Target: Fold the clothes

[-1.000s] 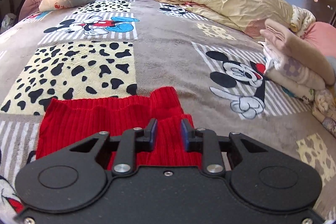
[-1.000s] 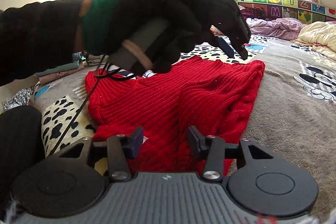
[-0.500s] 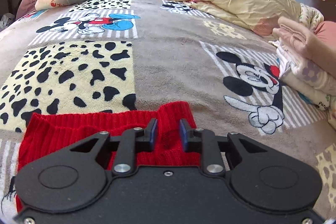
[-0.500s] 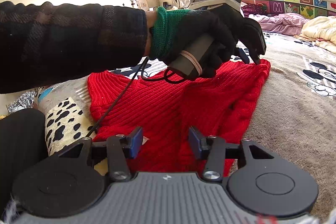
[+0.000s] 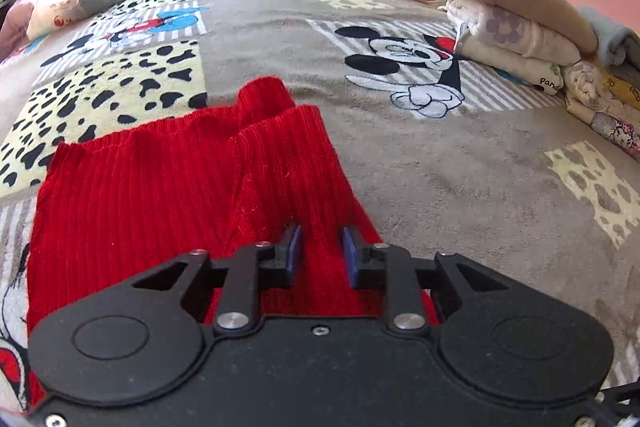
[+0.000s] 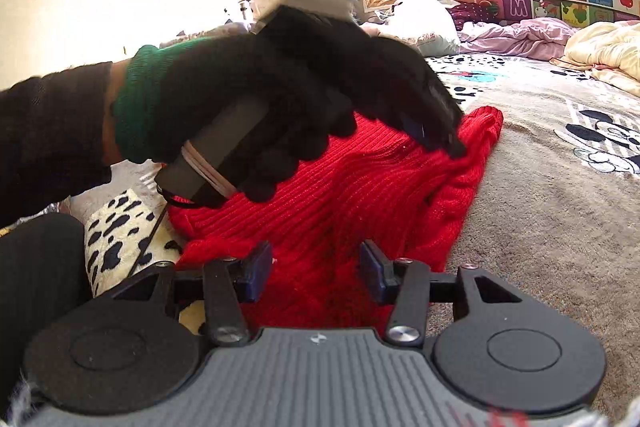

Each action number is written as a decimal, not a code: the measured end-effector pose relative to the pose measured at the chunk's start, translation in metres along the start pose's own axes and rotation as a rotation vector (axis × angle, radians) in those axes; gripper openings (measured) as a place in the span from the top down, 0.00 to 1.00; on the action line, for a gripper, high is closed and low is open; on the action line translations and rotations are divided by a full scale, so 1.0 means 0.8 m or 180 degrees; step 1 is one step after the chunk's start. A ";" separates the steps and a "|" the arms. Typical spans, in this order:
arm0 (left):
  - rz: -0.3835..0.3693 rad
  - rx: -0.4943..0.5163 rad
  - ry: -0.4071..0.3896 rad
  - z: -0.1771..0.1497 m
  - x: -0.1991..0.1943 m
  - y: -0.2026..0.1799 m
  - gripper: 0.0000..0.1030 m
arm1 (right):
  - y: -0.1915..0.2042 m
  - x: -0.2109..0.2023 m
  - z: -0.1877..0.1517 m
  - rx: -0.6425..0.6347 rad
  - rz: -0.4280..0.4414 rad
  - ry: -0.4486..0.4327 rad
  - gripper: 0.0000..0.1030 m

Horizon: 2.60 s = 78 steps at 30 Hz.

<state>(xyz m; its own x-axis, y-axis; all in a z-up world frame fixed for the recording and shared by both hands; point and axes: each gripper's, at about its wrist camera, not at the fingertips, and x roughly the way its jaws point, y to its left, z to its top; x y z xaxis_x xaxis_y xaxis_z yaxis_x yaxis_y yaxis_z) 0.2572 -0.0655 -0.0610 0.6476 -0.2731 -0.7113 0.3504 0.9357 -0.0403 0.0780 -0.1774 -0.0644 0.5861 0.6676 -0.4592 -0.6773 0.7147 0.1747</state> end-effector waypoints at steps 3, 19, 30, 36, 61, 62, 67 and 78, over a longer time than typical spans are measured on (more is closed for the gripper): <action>0.0075 -0.0156 0.0036 0.004 -0.017 0.002 0.78 | 0.002 -0.002 -0.006 0.0011 -0.0043 -0.0010 0.52; 0.0653 -0.2368 -0.0579 -0.138 -0.252 0.210 0.68 | 0.022 -0.053 -0.020 0.0262 -0.0291 -0.0394 0.52; 0.0971 -0.3519 -0.0590 -0.234 -0.257 0.299 0.61 | 0.085 -0.042 -0.023 -0.0237 -0.0198 -0.0221 0.52; 0.0817 -0.3914 -0.0915 -0.247 -0.243 0.333 0.66 | 0.073 -0.046 -0.019 -0.0035 -0.0183 -0.0280 0.52; -0.0105 0.0509 -0.0669 -0.074 -0.123 -0.115 0.87 | -0.135 -0.102 -0.089 0.3462 0.0662 -0.1704 0.42; -0.0167 0.0617 -0.0514 -0.086 -0.112 -0.120 0.83 | -0.139 -0.098 -0.095 0.3542 0.0647 -0.1678 0.38; -0.0340 0.0454 -0.0597 -0.119 -0.153 -0.090 0.83 | -0.140 -0.078 -0.109 0.3665 0.0255 -0.1322 0.34; 0.0382 -0.1313 -0.0945 -0.156 -0.221 0.088 0.83 | -0.117 -0.036 -0.079 0.3550 -0.0084 -0.0837 0.36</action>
<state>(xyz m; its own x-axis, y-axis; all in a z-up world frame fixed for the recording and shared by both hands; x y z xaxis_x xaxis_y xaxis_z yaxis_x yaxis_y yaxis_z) 0.0827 0.0762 -0.0260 0.8518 -0.1541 -0.5007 0.0050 0.9581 -0.2863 0.0964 -0.2773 -0.1227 0.7580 0.5787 -0.3010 0.0313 0.4286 0.9030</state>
